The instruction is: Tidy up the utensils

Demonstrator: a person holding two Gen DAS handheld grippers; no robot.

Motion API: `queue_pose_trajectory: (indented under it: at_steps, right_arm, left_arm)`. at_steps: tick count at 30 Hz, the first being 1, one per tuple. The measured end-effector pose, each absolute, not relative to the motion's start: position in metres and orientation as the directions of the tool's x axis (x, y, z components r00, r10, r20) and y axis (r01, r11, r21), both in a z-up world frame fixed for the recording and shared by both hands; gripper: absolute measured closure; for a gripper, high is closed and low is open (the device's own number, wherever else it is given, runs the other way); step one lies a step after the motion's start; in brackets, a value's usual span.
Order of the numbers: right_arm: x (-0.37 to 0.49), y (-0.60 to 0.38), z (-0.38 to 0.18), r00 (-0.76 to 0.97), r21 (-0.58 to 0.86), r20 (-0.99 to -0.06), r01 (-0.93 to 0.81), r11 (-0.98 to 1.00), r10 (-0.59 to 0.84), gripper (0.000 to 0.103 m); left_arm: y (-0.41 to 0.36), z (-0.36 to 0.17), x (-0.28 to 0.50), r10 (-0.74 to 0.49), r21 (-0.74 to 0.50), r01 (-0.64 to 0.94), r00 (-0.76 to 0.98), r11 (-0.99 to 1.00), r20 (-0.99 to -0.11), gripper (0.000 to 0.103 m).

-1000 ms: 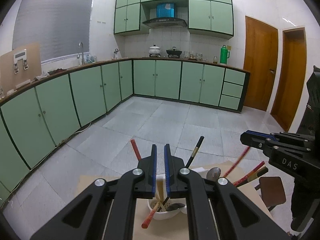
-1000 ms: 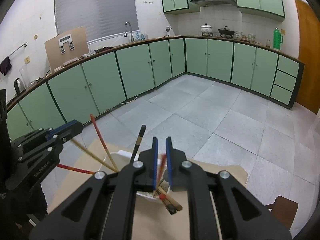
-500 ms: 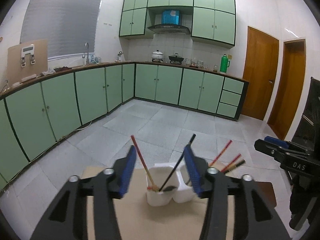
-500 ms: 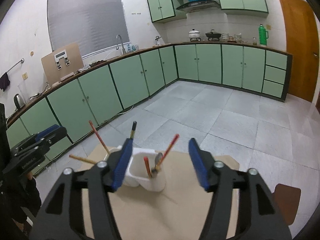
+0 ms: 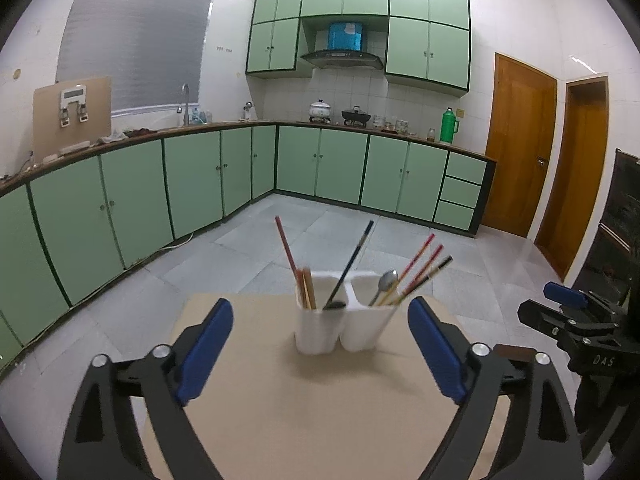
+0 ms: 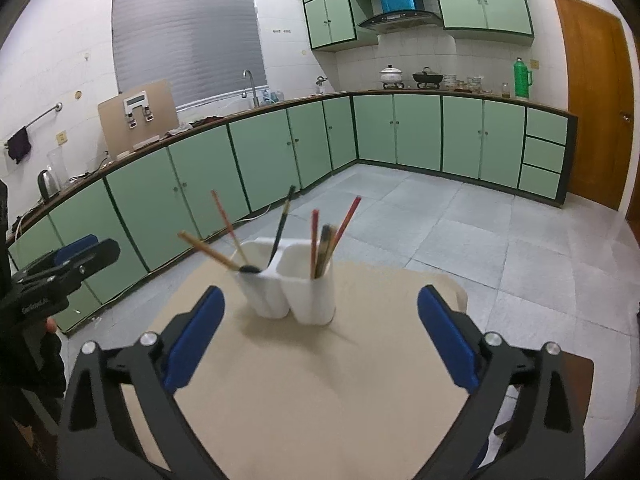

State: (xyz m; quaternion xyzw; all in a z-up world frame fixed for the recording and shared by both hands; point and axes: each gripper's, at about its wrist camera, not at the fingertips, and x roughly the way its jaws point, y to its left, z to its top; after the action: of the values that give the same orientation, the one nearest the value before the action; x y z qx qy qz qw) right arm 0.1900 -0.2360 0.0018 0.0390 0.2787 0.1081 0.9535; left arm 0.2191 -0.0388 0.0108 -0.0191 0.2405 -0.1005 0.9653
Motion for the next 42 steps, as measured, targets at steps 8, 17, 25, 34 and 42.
queue_pose_trajectory:
  at_steps: [8, 17, 25, 34, 42]
  right_arm:
    - [0.147, -0.226, 0.002, 0.819, 0.159, -0.516, -0.196, 0.968, 0.251, 0.005]
    - [0.107, -0.211, 0.003, 0.814, 0.144, -0.518, -0.220, 0.965, 0.263, 0.005]
    - [0.085, -0.202, 0.012, 0.815, 0.150, -0.506, -0.241, 0.959, 0.284, 0.005]
    - [0.072, -0.195, 0.024, 0.829, 0.109, -0.490, -0.250, 0.962, 0.271, 0.005]
    - [0.067, -0.191, 0.030, 0.838, 0.088, -0.478, -0.253, 0.963, 0.264, 0.005]
  left_arm:
    - [-0.032, 0.005, 0.178, -0.193, -0.088, 0.172, 0.860, 0.981, -0.473, 0.007]
    - [-0.037, 0.000, 0.137, -0.203, -0.077, 0.190, 0.851, 0.979, -0.484, 0.006]
    - [-0.038, 0.003, 0.116, -0.184, -0.051, 0.182, 0.861, 0.982, -0.475, 0.006]
    - [-0.036, 0.015, 0.098, -0.191, -0.053, 0.187, 0.878, 0.981, -0.439, 0.006]
    - [-0.035, 0.024, 0.090, -0.196, -0.052, 0.192, 0.890, 0.980, -0.411, 0.006]
